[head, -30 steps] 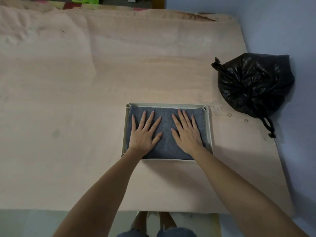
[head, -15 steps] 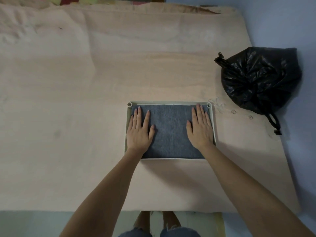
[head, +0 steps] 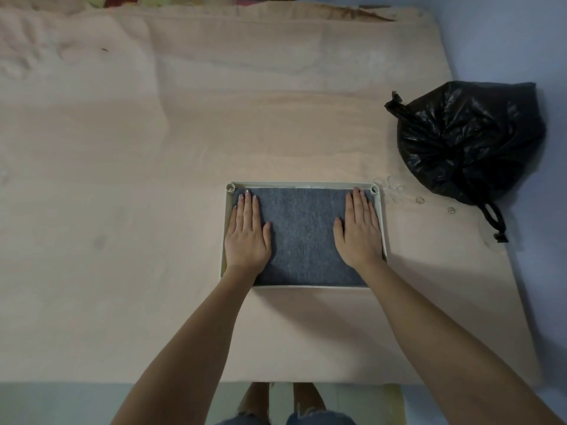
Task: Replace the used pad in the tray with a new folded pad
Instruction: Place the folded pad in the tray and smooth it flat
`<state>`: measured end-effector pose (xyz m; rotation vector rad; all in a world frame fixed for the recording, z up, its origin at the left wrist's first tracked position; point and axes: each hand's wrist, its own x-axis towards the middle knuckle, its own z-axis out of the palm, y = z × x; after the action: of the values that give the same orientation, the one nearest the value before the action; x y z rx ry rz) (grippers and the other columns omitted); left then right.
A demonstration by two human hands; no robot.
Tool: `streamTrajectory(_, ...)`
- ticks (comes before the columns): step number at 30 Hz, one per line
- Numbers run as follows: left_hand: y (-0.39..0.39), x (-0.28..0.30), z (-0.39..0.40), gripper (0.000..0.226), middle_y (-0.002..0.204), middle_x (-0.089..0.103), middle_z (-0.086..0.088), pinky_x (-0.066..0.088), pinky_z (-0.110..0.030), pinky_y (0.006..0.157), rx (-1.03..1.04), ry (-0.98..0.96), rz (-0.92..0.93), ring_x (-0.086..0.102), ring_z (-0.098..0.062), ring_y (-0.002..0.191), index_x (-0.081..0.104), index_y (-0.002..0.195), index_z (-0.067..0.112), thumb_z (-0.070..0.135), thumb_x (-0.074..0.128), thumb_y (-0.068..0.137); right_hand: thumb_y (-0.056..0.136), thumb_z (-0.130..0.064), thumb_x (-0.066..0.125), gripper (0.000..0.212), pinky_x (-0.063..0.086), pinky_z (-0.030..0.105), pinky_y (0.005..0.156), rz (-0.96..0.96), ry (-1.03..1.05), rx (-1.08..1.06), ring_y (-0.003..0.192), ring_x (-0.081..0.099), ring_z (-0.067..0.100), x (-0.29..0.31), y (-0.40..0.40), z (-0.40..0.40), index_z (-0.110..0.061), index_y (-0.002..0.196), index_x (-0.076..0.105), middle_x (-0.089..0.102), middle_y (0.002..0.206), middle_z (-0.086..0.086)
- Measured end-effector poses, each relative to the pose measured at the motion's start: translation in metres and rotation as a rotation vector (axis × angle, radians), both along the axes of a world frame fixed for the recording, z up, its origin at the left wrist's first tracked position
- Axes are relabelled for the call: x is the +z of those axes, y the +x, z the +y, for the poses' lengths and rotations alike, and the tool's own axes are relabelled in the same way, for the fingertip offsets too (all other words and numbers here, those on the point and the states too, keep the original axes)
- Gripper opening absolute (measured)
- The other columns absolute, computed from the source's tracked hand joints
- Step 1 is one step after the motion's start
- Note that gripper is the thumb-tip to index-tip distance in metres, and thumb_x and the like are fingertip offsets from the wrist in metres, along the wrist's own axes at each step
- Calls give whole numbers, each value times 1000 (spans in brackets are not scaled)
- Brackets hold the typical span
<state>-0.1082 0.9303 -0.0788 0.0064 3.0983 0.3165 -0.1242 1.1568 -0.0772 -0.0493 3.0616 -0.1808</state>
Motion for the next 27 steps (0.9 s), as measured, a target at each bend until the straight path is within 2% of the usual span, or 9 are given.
streamTrajectory(3,-2,3,1,61,158,4,-15,-5,-32,119,11,-30,-33,1,-24,146,4,148,2,35,21,101,100,-34,24,60,-1,35,120,-21,13,-17,146,5,24,5,-1,-1,-1,148,9,7,158,15)
streamTrajectory(5,-1,9,6,64,157,-3,-12,-6,-35,119,-1,-53,-39,-3,-24,146,-1,148,4,42,13,99,99,-37,20,61,4,40,120,26,54,-15,146,8,26,13,4,-7,-1,148,15,12,157,15)
streamTrajectory(7,1,15,19,66,154,-14,-7,-7,-39,119,-102,-110,-3,-11,-24,145,-9,147,7,48,1,96,98,-39,14,61,5,43,120,68,72,45,146,8,26,20,9,-23,-4,148,17,14,157,13)
streamTrajectory(9,3,16,36,65,153,-18,-6,-9,-41,118,-197,-125,12,-16,-23,143,-12,146,8,48,-3,96,98,-40,5,60,-2,42,119,47,81,147,146,1,24,19,14,-45,-10,149,10,7,158,9)
streamTrajectory(11,2,12,46,60,156,-15,-7,-11,-42,118,-200,-134,-22,-18,-23,143,-15,145,9,43,-1,98,96,-39,0,59,-7,40,118,3,87,167,146,-6,22,13,16,-60,-11,148,2,1,159,7)
streamTrajectory(13,3,6,45,59,157,-13,-6,-8,-43,118,-167,-126,-79,-16,-23,144,-15,145,10,43,4,99,98,-39,4,58,-9,39,118,-40,93,150,146,-9,21,7,18,-61,-11,149,-2,-3,159,7)
streamTrajectory(18,6,0,38,60,158,-7,-6,-10,-42,118,-183,-77,-79,-10,-24,145,-4,149,11,41,14,101,99,-41,8,57,-8,37,118,-46,74,188,146,-9,18,-1,20,-54,-14,146,-7,-4,159,4)
streamTrajectory(23,5,2,31,57,158,2,-7,-8,-38,119,-185,-33,-49,-4,-23,146,5,150,11,36,21,101,98,-37,12,56,-1,38,119,-23,61,211,147,2,19,2,17,-25,-16,149,8,7,159,4)
streamTrajectory(27,3,3,16,56,158,7,-8,-5,-36,119,-122,-13,-19,1,-23,146,10,150,11,32,27,101,96,-34,12,56,2,39,120,5,43,134,147,5,22,6,17,3,-16,150,16,12,158,5)
